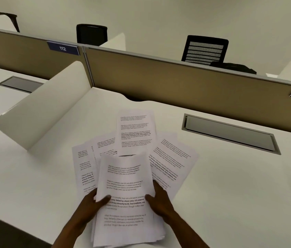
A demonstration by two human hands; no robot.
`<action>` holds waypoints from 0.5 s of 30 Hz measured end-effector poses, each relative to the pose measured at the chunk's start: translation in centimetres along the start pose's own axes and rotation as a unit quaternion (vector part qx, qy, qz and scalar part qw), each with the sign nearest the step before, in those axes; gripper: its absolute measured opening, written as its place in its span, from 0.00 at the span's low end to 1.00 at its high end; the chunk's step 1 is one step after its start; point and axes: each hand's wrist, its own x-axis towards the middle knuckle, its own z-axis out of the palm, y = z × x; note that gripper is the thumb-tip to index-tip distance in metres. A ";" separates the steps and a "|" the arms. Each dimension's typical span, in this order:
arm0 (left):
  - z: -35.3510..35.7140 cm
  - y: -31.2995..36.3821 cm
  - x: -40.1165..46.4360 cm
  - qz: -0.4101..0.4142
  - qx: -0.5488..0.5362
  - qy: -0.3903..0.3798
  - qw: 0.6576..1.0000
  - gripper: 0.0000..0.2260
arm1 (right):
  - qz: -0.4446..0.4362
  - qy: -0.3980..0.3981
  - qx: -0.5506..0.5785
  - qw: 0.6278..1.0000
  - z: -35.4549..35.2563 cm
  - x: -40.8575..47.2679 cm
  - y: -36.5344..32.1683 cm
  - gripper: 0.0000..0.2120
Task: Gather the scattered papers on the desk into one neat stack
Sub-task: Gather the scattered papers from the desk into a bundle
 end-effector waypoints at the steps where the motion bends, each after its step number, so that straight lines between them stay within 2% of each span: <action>1: 0.0 -0.4 -0.1 0.012 0.029 0.006 0.999 0.24 | -0.012 0.014 -0.017 1.000 0.0 0.0 0.1 0.29; 2: 0.1 -0.7 -0.1 0.022 0.052 0.013 0.998 0.24 | -0.021 0.052 -0.028 0.998 -0.3 0.2 0.0 0.26; 4: 0.1 -1.2 -0.1 0.026 0.097 0.041 0.994 0.24 | -0.023 0.178 -0.053 0.982 -1.6 0.8 -0.3 0.20; 6: 0.0 -1.5 -0.1 0.021 0.134 0.088 0.987 0.21 | -0.015 0.293 -0.103 0.951 -3.9 1.7 -0.5 0.22; 7: 0.0 -1.5 -0.1 0.018 0.145 0.112 0.983 0.20 | -0.012 0.315 -0.131 0.940 -5.3 2.6 -0.5 0.26; 8: -0.1 -1.5 -0.1 0.017 0.155 0.136 0.978 0.19 | -0.001 0.311 -0.164 0.936 -6.7 3.4 -0.5 0.31; 12: -0.5 -1.1 -0.2 0.028 0.201 0.205 0.958 0.19 | 0.067 0.211 -0.310 0.924 -12.1 6.5 -1.1 0.52; 15: -0.9 -0.7 -0.1 0.042 0.234 0.231 0.943 0.17 | 0.089 0.148 -0.362 0.916 -15.1 8.0 -1.7 0.61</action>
